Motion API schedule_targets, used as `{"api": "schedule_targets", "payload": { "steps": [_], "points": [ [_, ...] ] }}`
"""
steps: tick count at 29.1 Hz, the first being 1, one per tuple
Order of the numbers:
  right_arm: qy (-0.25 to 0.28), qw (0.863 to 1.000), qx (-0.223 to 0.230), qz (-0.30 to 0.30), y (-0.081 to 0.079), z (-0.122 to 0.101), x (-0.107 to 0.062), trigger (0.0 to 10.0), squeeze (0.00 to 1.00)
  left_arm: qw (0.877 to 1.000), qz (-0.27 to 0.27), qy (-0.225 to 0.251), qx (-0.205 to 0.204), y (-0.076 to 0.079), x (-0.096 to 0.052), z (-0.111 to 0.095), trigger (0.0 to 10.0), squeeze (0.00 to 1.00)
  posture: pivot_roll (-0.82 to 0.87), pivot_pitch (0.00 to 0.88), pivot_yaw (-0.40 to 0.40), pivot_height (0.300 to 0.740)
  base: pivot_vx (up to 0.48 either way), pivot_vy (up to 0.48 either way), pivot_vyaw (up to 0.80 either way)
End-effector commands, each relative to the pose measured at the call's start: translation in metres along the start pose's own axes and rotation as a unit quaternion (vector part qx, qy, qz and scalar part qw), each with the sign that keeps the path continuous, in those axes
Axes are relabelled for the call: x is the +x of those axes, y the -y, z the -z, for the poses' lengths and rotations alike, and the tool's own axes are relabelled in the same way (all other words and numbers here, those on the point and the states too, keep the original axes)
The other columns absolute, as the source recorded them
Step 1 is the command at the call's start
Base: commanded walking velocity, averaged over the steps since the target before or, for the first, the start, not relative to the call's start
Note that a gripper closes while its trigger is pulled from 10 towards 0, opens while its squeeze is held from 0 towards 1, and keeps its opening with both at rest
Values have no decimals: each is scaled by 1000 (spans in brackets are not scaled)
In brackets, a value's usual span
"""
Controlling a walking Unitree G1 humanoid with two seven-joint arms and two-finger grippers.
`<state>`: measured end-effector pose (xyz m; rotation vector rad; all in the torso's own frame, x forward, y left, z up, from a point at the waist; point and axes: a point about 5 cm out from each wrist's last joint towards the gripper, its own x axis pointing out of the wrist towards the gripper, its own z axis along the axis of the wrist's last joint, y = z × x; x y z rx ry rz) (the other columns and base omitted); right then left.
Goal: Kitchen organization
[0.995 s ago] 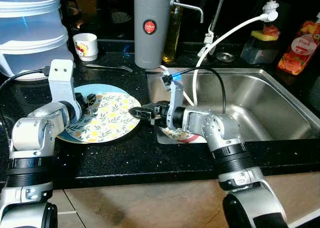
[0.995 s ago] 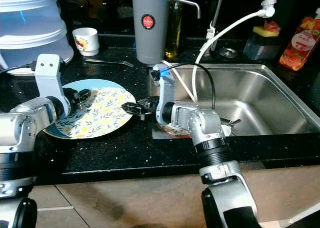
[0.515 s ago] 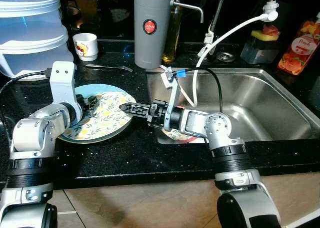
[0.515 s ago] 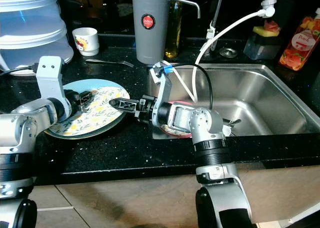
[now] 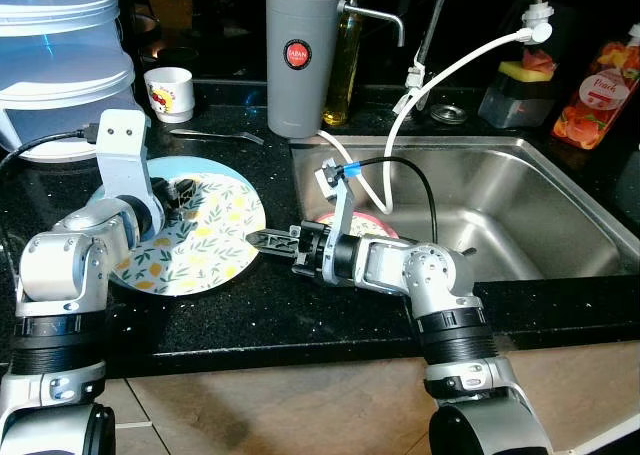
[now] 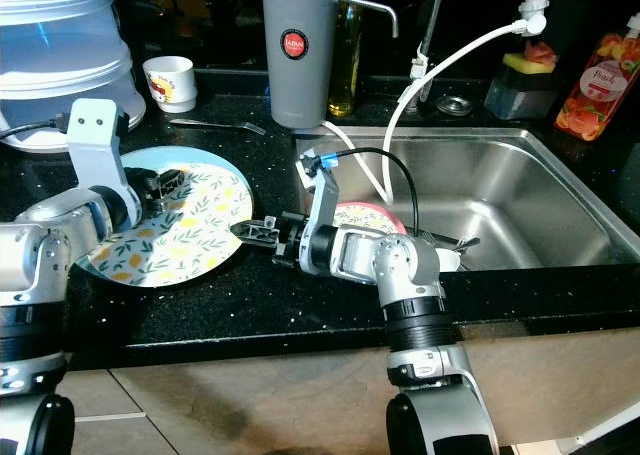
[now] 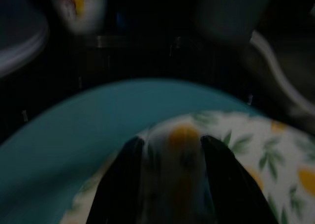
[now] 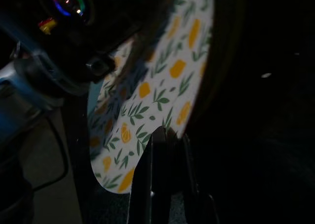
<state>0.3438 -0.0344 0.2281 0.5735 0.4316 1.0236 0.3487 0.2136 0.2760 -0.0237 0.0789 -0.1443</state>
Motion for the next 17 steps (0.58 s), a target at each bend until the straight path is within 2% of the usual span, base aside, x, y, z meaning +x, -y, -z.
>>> {"api": "schedule_targets", "payload": {
  "steps": [1,5,10,12,15,17],
  "points": [
    [8,1000,5,-11,-3,-3,2,0,0,999,-11,28,-10,-1,3,-1,10000,0,101,86,-39,740,0,0,0],
    [27,999,14,-11,-2,-11,-3,0,0,993,-15,111,-32,-3,0,-27,10000,0,101,88,-39,740,0,0,0],
    [82,996,19,-4,0,-38,-16,0,0,973,-24,219,-70,-9,-9,-58,10000,0,97,92,-37,740,0,0,0],
    [101,995,18,2,1,-48,-21,0,0,967,-26,242,-77,-10,-11,-63,10000,0,97,92,-37,740,0,0,0],
    [176,982,-8,68,15,-77,-40,0,0,959,-7,274,-76,-6,-14,-71,10000,0,96,92,-38,740,0,0,0],
    [224,968,-23,115,25,-92,-54,0,0,959,25,275,-59,2,-14,-71,10000,0,96,92,-38,740,0,0,0]
  ]
}}
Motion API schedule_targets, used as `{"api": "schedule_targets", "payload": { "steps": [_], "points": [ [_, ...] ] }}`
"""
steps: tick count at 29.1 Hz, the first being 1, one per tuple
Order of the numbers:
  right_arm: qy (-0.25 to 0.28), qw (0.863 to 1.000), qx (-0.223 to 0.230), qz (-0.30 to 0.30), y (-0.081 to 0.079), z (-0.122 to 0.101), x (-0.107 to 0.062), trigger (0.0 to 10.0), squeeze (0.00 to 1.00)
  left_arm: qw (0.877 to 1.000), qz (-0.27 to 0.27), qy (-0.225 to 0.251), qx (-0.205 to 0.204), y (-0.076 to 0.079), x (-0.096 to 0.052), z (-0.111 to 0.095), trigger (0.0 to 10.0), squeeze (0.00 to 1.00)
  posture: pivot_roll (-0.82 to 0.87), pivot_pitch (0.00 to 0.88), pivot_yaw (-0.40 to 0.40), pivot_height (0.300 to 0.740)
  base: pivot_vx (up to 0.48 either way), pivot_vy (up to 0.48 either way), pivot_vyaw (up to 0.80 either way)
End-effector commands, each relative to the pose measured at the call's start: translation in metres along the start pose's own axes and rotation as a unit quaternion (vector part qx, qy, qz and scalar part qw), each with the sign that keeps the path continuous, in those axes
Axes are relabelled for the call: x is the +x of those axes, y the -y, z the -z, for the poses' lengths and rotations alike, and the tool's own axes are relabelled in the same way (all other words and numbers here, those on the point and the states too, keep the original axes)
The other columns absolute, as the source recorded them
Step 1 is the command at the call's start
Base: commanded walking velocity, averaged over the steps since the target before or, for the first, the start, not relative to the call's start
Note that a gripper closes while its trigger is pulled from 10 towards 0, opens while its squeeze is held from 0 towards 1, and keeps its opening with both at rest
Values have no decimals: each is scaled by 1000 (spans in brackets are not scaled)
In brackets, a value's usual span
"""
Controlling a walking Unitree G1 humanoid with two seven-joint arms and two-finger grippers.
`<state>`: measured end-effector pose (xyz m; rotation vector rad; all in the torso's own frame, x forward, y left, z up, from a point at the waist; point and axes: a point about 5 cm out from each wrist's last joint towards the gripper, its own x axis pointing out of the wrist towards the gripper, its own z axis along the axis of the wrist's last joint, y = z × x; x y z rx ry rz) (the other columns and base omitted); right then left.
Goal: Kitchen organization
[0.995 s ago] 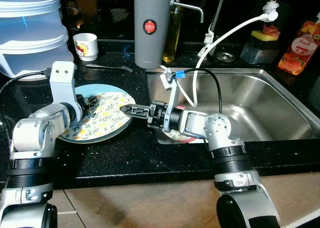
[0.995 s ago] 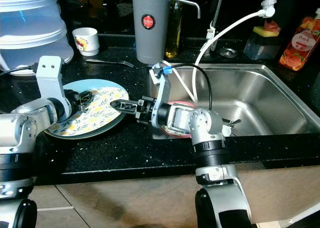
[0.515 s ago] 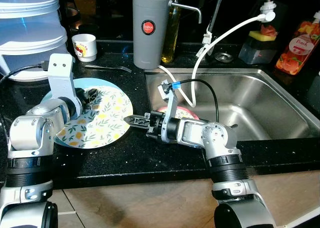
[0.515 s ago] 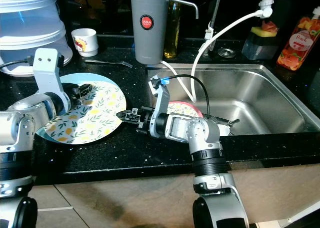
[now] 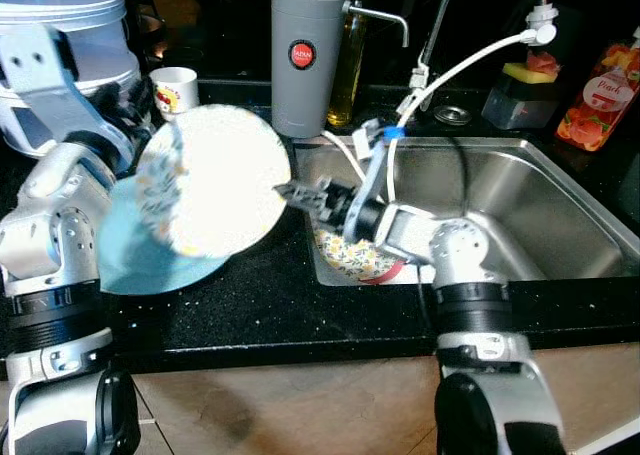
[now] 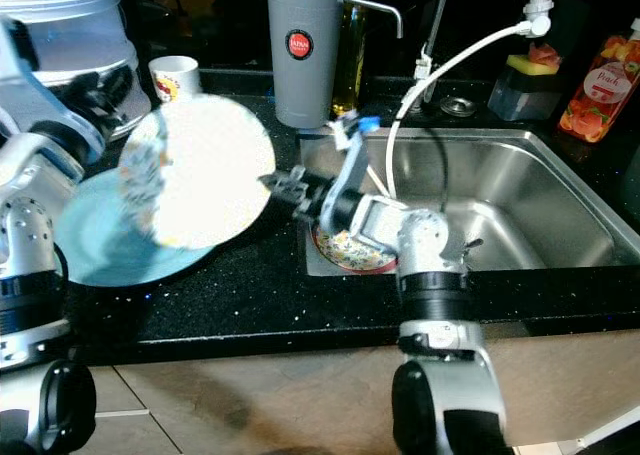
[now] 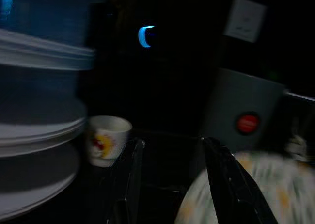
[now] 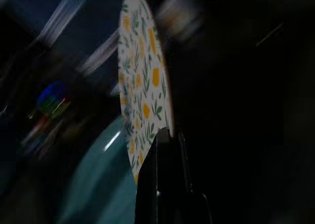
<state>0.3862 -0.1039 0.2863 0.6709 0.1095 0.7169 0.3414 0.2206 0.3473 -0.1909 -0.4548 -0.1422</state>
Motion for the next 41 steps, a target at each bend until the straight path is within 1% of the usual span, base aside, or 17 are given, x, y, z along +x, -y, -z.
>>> {"api": "schedule_targets", "payload": {
  "steps": [1,4,5,7,9,10,11,14,18,20,25,26,37,38,39,40,41],
  "points": [
    [44,998,-8,38,11,-14,-6,0,0,999,33,2,4,10,0,1,10000,0,96,93,-38,740,0,0,0],
    [108,989,-27,100,27,-37,-17,0,0,992,120,-20,27,31,-5,11,10000,0,96,93,-39,740,0,0,0],
    [108,989,-27,100,27,-37,-17,0,0,992,120,-20,27,31,-5,11,10000,0,96,93,-39,740,0,0,0],
    [145,976,-70,146,36,-51,-26,0,0,978,198,-42,47,50,-12,23,10000,0,94,94,-35,740,0,0,0],
    [145,976,-70,146,36,-51,-26,0,0,978,198,-42,47,50,-12,23,10000,0,94,94,-35,740,0,0,0],
    [177,958,-125,187,41,-64,-36,0,0,954,278,-78,78,71,-22,40,10000,0,94,94,-35,740,0,0,0],
    [177,958,-125,187,41,-64,-36,0,0,954,278,-78,78,71,-22,40,10000,0,94,94,-35,740,0,0,0],
    [186,936,-198,222,45,-68,-40,0,0,924,344,-117,116,88,-31,59,10000,0,93,93,-30,740,0,0,0],
    [183,920,-245,245,48,-67,-43,0,0,912,375,-131,106,102,-36,71,10000,0,93,93,-30,740,0,0,0],
    [152,903,-305,260,53,-58,-43,0,0,898,399,-158,100,116,-43,87,10000,0,88,92,-24,740,0,0,0],
    [86,901,-341,253,59,-38,-38,0,0,891,401,-177,117,117,-46,97,10000,0,87,93,-22,740,0,0,0],
    [38,901,-358,241,63,-23,-36,0,0,889,400,-185,126,115,-47,101,10000,0,83,93,-18,740,0,0,0],
    [-12,899,-371,235,68,-5,-34,0,0,884,388,-203,163,106,-47,106,10000,0,85,83,-21,740,0,0,0],
    [-14,897,-374,236,69,-5,-33,6627,667,886,384,-204,162,105,-46,106,10000,0,85,83,-21,740,0,0,0],
    [-17,896,-377,236,69,-5,-33,9098,1000,887,381,-204,163,105,-46,106,10000,0,85,83,-21,740,0,0,0],
    [-19,895,-378,236,69,-5,-33,10000,1000,888,378,-205,165,104,-46,106,10000,0,85,83,-21,740,0,0,0],
    [-19,895,-378,236,69,-5,-33,10000,1000,888,378,-205,165,104,-46,106,10000,0,85,83,-21,740,0,0,0]
  ]
}}
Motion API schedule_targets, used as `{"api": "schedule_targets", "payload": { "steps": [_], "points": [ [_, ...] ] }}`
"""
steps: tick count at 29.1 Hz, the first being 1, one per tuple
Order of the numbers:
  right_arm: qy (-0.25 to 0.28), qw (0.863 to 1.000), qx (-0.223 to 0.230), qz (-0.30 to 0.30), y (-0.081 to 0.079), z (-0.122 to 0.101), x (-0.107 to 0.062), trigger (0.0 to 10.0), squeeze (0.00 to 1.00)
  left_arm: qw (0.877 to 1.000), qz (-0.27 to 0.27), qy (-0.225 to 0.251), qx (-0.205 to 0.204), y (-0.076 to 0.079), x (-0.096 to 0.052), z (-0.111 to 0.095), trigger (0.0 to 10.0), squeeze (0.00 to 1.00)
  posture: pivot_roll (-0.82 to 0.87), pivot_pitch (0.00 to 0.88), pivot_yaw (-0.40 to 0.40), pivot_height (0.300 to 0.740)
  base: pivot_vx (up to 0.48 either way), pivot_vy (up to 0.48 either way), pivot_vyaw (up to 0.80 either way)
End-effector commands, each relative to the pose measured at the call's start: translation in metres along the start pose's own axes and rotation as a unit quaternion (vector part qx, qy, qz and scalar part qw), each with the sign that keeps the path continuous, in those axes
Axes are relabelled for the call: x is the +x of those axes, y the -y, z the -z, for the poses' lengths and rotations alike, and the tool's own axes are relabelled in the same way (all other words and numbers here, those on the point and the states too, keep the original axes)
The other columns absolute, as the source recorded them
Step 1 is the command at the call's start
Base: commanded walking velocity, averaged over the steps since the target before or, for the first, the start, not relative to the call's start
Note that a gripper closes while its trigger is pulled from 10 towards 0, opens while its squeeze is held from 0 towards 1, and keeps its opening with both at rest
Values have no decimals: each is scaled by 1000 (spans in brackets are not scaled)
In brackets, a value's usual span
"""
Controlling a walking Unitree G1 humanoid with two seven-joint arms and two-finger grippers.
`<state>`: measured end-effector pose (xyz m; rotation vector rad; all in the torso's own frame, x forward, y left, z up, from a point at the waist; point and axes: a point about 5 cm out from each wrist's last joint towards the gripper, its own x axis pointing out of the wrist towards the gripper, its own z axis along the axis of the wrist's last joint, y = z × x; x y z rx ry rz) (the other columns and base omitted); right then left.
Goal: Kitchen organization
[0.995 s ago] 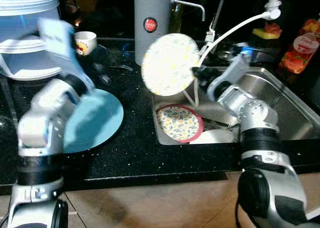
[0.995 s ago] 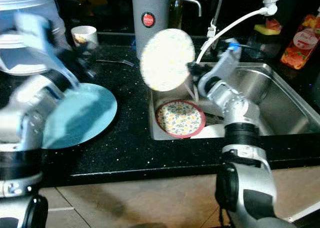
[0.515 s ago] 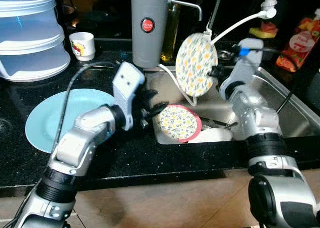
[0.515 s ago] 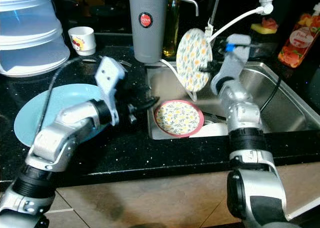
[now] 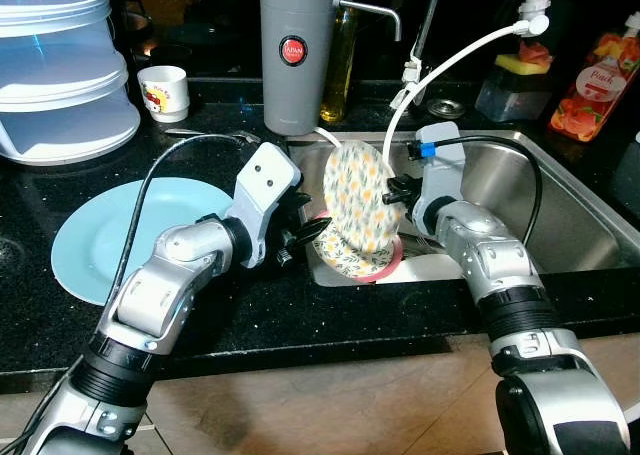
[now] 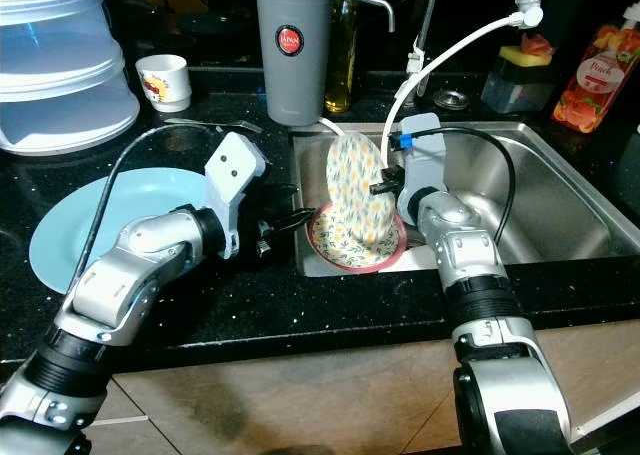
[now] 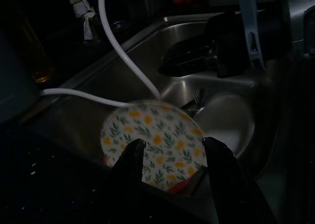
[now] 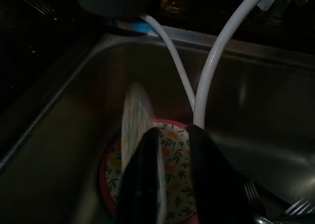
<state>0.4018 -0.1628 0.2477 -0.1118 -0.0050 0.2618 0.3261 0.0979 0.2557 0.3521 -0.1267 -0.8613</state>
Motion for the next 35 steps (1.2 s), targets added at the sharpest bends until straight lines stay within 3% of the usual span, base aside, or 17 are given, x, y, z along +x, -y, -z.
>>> {"api": "schedule_targets", "payload": {
  "steps": [1,2,3,4,5,9,10,11,12,14,17,21,28,30,35],
  "points": [
    [-14,1000,-10,3,2,4,-1,10000,1000,1000,-5,-16,0,0,-2,8,10000,0,85,77,-22,740,0,0,0],
    [-13,1000,-15,7,2,3,0,10000,1000,1000,-8,-17,1,-1,-2,8,10000,0,85,77,-22,740,0,0,0],
    [-9,1000,-18,12,2,3,0,10000,796,1000,-20,-17,-1,-3,-2,9,10000,0,82,71,-21,740,0,0,0],
    [-9,1000,-18,12,2,3,0,10000,796,1000,-20,-17,-1,-3,-2,9,10000,0,82,71,-21,740,0,0,0],
    [-3,1000,-20,19,3,2,-1,10000,0,999,-35,-17,-2,-5,-3,9,10000,0,81,68,-21,740,0,0,0],
    [73,994,27,70,13,-13,-5,10000,0,995,-104,3,4,-16,-5,5,10000,0,83,57,-22,740,0,0,0],
    [102,989,56,90,17,-18,-8,10000,0,991,-130,12,-13,-21,-7,4,10000,0,86,42,-12,740,0,0,0],
    [146,975,114,122,25,-21,-17,10000,0,979,-192,45,-53,-36,-13,-3,10000,0,88,35,-3,740,0,0,0],
    [146,975,114,122,25,-21,-17,10000,0,979,-192,45,-53,-36,-13,-3,10000,0,88,35,-3,740,0,0,0],
    [166,958,183,145,29,-15,-25,10000,0,963,-250,70,-79,-51,-20,-7,10000,0,88,17,29,740,0,0,0],
    [170,945,231,161,28,-2,-33,10000,0,946,-292,78,-118,-66,-27,-5,10000,0,84,9,53,740,0,0,0],
    [170,933,268,171,26,11,-40,10000,0,940,-310,77,-121,-73,-32,-3,10000,0,77,7,86,740,0,0,0],
    [169,944,232,162,19,12,-46,10000,0,946,-298,61,-112,-65,-31,3,10000,0,65,15,92,740,0,0,0],
    [167,961,177,134,10,5,-45,10000,0,944,-305,50,-113,-59,-35,12,10000,0,59,21,84,740,0,0,0],
    [169,970,136,109,1,1,-46,10000,0,939,-323,47,-107,-54,-41,17,10000,0,55,32,67,740,0,0,0]
  ]
}}
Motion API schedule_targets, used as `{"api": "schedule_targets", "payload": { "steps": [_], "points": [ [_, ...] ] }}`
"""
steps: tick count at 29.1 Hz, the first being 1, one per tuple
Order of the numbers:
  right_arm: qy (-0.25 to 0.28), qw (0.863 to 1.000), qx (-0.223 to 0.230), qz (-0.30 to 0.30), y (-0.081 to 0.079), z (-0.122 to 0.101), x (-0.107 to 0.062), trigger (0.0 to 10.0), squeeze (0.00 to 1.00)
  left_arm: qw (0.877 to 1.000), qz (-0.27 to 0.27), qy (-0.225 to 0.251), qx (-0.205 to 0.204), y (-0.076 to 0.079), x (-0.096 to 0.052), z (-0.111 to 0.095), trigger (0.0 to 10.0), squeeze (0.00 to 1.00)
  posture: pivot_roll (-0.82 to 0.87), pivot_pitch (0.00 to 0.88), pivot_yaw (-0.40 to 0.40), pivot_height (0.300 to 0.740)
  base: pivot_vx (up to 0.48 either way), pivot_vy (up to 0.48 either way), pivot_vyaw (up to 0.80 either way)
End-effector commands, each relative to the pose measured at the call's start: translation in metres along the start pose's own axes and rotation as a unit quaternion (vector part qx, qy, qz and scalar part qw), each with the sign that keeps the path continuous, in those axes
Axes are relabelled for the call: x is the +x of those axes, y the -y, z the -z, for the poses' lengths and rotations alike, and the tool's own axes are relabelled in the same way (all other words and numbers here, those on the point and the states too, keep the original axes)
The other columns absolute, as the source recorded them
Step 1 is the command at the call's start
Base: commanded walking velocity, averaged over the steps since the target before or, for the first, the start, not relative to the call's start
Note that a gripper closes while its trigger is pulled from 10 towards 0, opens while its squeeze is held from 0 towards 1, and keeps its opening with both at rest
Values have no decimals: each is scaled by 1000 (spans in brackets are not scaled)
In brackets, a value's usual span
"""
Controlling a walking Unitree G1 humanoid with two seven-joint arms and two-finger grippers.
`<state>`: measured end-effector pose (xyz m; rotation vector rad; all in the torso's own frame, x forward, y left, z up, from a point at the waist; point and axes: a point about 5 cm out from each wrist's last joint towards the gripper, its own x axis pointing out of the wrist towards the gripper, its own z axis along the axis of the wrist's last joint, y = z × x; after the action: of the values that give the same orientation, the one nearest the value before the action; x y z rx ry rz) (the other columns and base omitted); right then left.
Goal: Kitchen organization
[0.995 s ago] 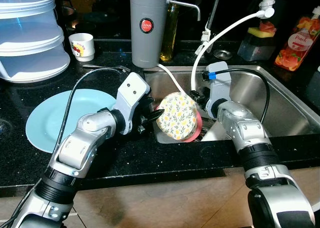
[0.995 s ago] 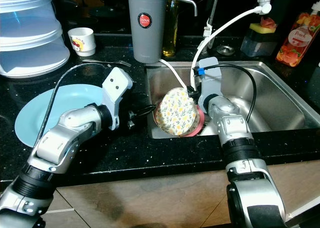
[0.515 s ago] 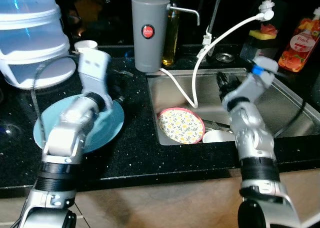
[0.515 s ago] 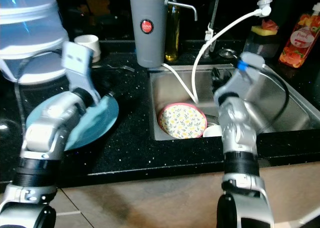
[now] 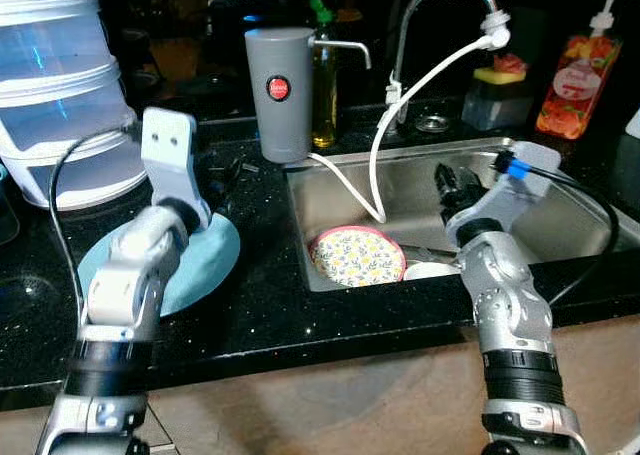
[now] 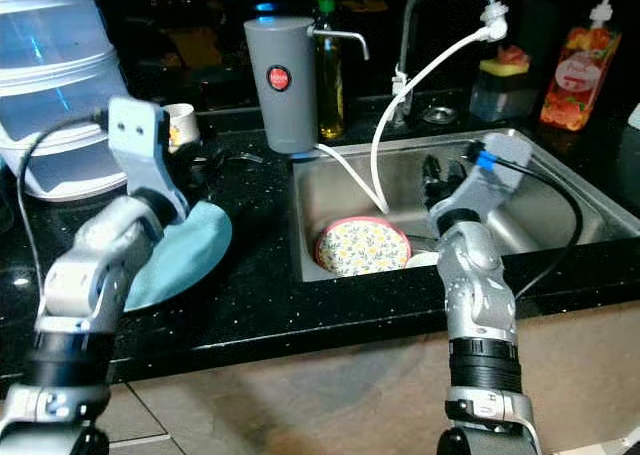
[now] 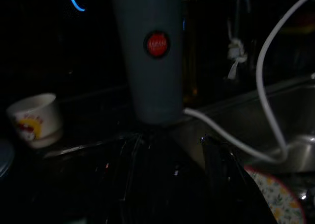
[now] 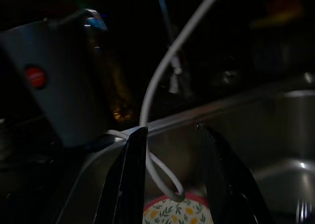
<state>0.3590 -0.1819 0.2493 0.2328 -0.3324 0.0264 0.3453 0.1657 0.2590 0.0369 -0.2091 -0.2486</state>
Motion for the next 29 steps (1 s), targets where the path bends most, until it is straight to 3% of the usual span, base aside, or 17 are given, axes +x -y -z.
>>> {"api": "schedule_targets", "payload": {
  "steps": [1,11,29],
  "points": [
    [-9,1000,-16,-22,-8,3,-3,10000,0,1000,-12,4,7,-1,-4,-1,10000,0,54,33,64,740,0,0,0],
    [-21,998,-30,-51,-20,5,-5,10000,0,999,-33,-6,10,-4,-15,6,10000,0,46,52,42,740,0,0,0],
    [-38,997,-39,-56,-22,8,-8,10000,0,999,-30,-11,13,2,-17,6,10000,0,41,64,38,740,0,0,0]
  ]
}}
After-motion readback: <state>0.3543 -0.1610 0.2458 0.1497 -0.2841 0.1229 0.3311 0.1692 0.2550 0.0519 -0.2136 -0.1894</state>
